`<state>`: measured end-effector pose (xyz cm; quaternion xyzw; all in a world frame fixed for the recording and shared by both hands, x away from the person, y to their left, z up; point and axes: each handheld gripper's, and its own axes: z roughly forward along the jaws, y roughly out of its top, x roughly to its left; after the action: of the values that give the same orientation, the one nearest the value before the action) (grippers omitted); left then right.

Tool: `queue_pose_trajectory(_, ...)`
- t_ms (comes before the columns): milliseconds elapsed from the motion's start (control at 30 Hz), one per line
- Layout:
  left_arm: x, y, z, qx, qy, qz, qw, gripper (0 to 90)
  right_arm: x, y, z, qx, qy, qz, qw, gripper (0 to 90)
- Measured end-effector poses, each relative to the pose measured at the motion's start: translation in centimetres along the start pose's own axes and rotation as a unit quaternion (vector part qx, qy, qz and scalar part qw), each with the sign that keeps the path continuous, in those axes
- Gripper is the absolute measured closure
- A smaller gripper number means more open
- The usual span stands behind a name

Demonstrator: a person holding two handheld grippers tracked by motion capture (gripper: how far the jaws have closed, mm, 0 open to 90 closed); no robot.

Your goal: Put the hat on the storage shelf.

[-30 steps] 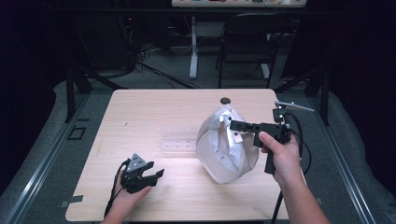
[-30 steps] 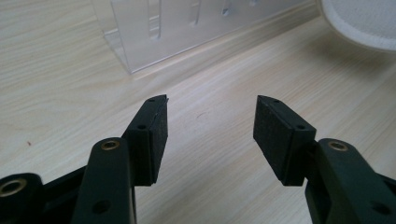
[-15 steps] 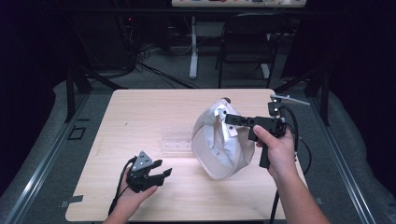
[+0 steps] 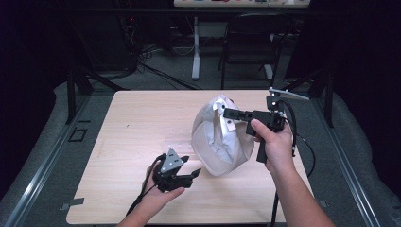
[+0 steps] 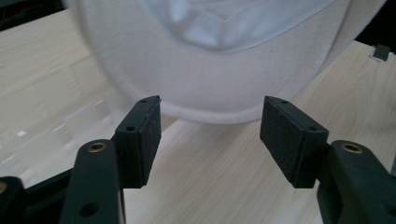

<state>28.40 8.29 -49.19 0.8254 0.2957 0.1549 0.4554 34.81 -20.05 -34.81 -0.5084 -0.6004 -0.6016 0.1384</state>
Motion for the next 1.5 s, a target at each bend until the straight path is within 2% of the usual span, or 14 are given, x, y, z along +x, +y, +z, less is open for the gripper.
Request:
queue_pose_trajectory(167,-1.8,1.4,1.3,-0.004,-0.013,0.020,0.9997,34.2,0.1,0.5,0.6,-0.004,-0.002,0.001,1.0000,82.3)
queue_pose_trajectory(400,-3.1,2.1,3.1,0.012,-0.017,0.034,0.9992,32.2,0.1,0.7,0.9,-0.007,0.000,0.003,1.0000,82.3)
queue_pose_trajectory(533,-3.8,2.3,4.2,0.022,-0.010,0.042,0.9988,32.2,0.2,0.7,0.9,-0.008,-0.001,0.004,1.0000,82.2)
queue_pose_trajectory(633,-4.4,2.4,5.2,0.032,0.016,0.050,0.9981,33.6,0.3,0.6,0.9,-0.010,-0.003,0.003,0.9999,82.2)
queue_pose_trajectory(667,-4.4,2.5,5.3,0.035,0.021,0.053,0.9977,38.2,0.3,0.6,0.9,-0.010,-0.003,0.003,0.9999,82.2)
queue_pose_trajectory(700,-4.4,2.5,5.3,0.035,0.021,0.053,0.9977,44.3,0.3,0.6,0.9,-0.010,-0.003,0.003,0.9999,82.2)
queue_pose_trajectory(733,-4.3,2.5,5.4,0.038,0.025,0.055,0.9974,44.3,0.3,0.6,0.8,-0.010,-0.004,0.003,0.9999,82.2)
queue_pose_trajectory(767,-4.2,2.6,5.4,0.038,0.022,0.053,0.9976,53.1,0.3,0.7,0.7,-0.010,-0.002,0.000,0.9999,82.2)
queue_pose_trajectory(833,-4.0,2.6,5.3,0.041,0.028,0.060,0.9970,57.4,0.3,0.7,0.6,-0.010,-0.001,0.002,0.9999,82.2)
queue_pose_trajectory(967,-3.4,2.6,4.9,0.036,0.029,0.055,0.9974,63.9,0.4,0.8,0.6,-0.011,-0.001,0.002,0.9999,82.2)
queue_pose_trajectory(1200,-2.6,2.7,3.9,0.030,0.026,0.059,0.9975,74.0,0.7,1.0,0.5,-0.011,-0.003,-0.001,0.9999,82.2)
queue_pose_trajectory(1367,-1.3,2.9,2.9,0.013,0.037,0.055,0.9977,79.9,0.9,1.0,0.6,-0.012,-0.006,-0.004,0.9999,82.2)
queue_pose_trajectory(1500,-0.1,2.8,2.6,0.007,0.021,0.043,0.9988,82.7,0.9,1.0,0.8,-0.011,-0.004,-0.005,0.9999,82.2)
